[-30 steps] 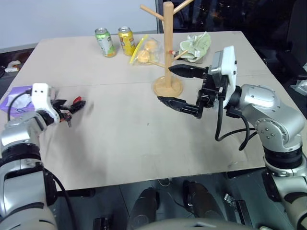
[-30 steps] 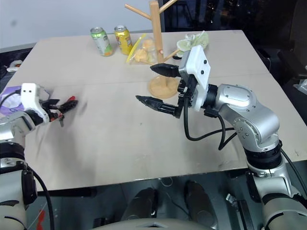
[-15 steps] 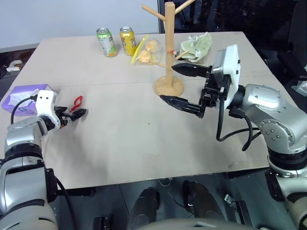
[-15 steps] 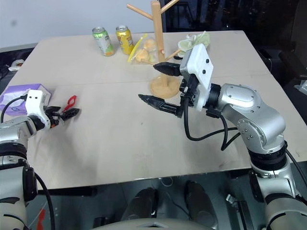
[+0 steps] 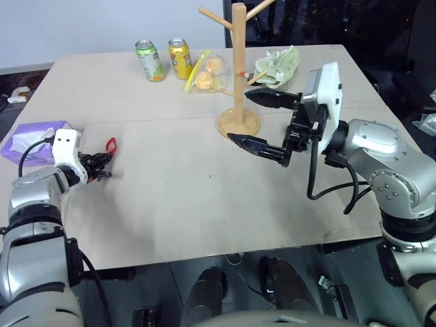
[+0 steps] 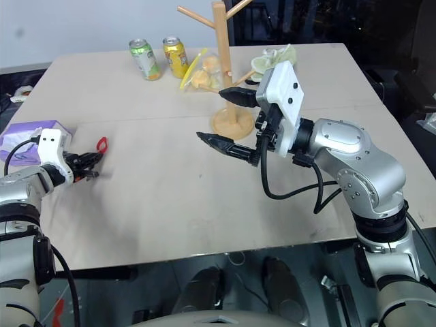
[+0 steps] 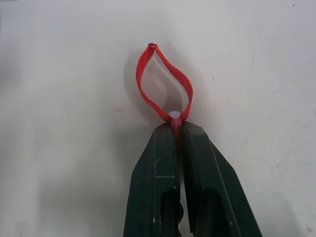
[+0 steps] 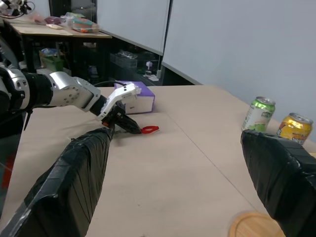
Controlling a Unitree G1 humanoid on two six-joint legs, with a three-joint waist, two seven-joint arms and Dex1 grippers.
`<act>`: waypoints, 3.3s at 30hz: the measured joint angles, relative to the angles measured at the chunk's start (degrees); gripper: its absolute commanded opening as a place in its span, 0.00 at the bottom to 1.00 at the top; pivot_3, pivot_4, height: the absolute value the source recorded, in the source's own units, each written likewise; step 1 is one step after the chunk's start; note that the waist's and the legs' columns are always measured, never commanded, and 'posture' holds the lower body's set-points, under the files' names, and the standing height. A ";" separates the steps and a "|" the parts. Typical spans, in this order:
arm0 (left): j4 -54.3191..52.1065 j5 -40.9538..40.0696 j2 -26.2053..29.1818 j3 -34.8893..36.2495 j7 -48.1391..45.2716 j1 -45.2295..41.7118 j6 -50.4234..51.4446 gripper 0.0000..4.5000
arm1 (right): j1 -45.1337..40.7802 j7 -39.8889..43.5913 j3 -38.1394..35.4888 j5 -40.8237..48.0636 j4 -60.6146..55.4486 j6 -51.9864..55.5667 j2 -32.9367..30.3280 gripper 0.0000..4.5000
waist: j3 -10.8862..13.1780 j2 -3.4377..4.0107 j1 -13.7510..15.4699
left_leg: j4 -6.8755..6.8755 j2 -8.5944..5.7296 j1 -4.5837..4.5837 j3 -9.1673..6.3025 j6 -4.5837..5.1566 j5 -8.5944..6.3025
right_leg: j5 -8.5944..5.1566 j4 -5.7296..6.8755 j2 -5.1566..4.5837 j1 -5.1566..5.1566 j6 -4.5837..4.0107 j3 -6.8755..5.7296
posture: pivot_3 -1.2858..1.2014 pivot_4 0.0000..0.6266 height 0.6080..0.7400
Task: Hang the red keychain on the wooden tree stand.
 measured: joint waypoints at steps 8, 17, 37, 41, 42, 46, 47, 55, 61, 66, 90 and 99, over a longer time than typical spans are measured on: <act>-37.99 -7.98 -7.34 0.24 0.73 6.52 10.66 0.01 | 5.02 -3.10 -1.71 -0.53 -2.45 -0.72 0.15 1.00 | -0.04 -0.05 0.94 | 0.06 0.00 -0.11 -0.06 0.01 -0.01 | 0.02 -0.07 -0.17 0.02 -0.01 0.01 | 0.52 0.24 1.00; -73.88 -10.85 -13.90 -5.75 5.33 15.87 14.98 0.01 | 13.73 -18.48 -7.39 3.90 -9.63 5.13 6.01 1.00 | -0.02 -0.02 0.15 | 0.00 0.08 0.03 0.01 -0.01 0.00 | -0.01 0.00 0.05 0.01 0.01 0.09 | 0.52 0.24 1.00; -65.32 -0.16 -25.76 -16.09 7.40 7.48 -9.72 0.01 | 13.53 -26.71 -8.25 4.72 -14.32 6.70 4.28 1.00 | -0.02 -0.02 0.22 | 0.21 0.01 0.07 0.14 0.00 0.09 | -0.13 0.21 0.09 0.05 0.23 0.21 | 0.52 0.24 1.00; -60.00 2.26 -27.53 -17.16 7.55 4.67 -14.76 0.01 | 13.09 -26.81 -7.89 3.64 -14.32 6.59 3.53 1.00 | -0.02 -0.02 0.31 | 0.22 0.00 0.06 0.13 0.00 0.09 | -0.13 0.21 0.09 0.05 0.23 0.21 | 0.52 0.24 1.00; -58.40 2.83 -27.76 -17.21 7.63 3.86 -16.01 0.01 | 13.11 -26.87 -7.82 3.53 -14.33 6.59 3.48 1.00 | -0.02 -0.02 0.29 | 0.22 0.00 0.07 0.13 0.00 0.09 | -0.13 0.21 0.09 0.05 0.23 0.21 | 0.52 0.24 1.00; -52.12 4.60 -28.83 -17.37 8.46 0.90 -20.46 0.01 | 13.14 -27.40 -7.82 3.23 -14.43 6.59 3.43 1.00 | -0.02 -0.02 0.27 | 0.22 -0.01 0.06 0.13 0.00 0.09 | -0.13 0.21 0.09 0.05 0.23 0.21 | 0.52 0.24 1.00; -50.36 5.36 -28.99 -17.41 8.50 0.41 -21.93 0.01 | 13.18 -27.47 -7.83 3.15 -14.55 6.59 3.37 1.00 | -0.02 -0.02 0.25 | 0.22 -0.01 0.06 0.13 0.00 0.09 | -0.12 0.21 0.08 0.05 0.23 0.21 | 0.52 0.24 1.00; -39.35 6.99 -31.07 -17.65 8.51 -4.23 -29.47 0.01 | 13.60 -28.21 -7.93 2.81 -15.27 6.62 3.25 1.00 | -0.02 -0.02 0.36 | 0.22 -0.02 0.04 0.11 0.01 0.09 | -0.12 0.20 0.07 0.05 0.23 0.19 | 0.52 0.24 1.00; -33.73 9.00 -32.09 -18.01 8.96 -7.03 -33.39 0.01 | 13.88 -29.30 -8.08 2.82 -15.79 6.68 3.16 1.00 | -0.02 -0.02 0.27 | 0.22 -0.02 0.04 0.10 0.01 0.09 | -0.12 0.21 0.07 0.05 0.23 0.20 | 0.52 0.24 1.00; -31.00 11.03 -31.97 -18.06 10.26 -7.06 -34.97 0.01 | 13.89 -30.04 -8.32 2.97 -16.18 6.99 3.03 1.00 | -0.02 -0.02 0.26 | 0.22 -0.02 0.04 0.09 0.01 0.09 | -0.12 0.22 0.08 0.05 0.23 0.19 | 0.52 0.24 1.00; -29.12 14.49 -30.36 -18.06 12.70 -7.95 -35.69 0.37 | 14.12 -30.29 -8.31 3.28 -16.25 7.70 2.64 1.00 | -0.02 -0.02 0.28 | 0.22 -0.02 0.04 0.08 0.01 0.09 | -0.12 0.23 0.07 0.05 0.23 0.17 | 0.52 0.24 1.00; -33.28 9.72 -26.67 -16.95 7.20 -5.11 -30.01 1.00 | 14.17 -27.72 -8.11 3.16 -15.91 7.82 0.38 1.00 | -0.02 -0.02 0.14 | 0.22 -0.01 0.04 0.08 0.01 0.09 | -0.12 0.23 0.07 0.04 0.23 0.17 | 0.52 0.24 1.00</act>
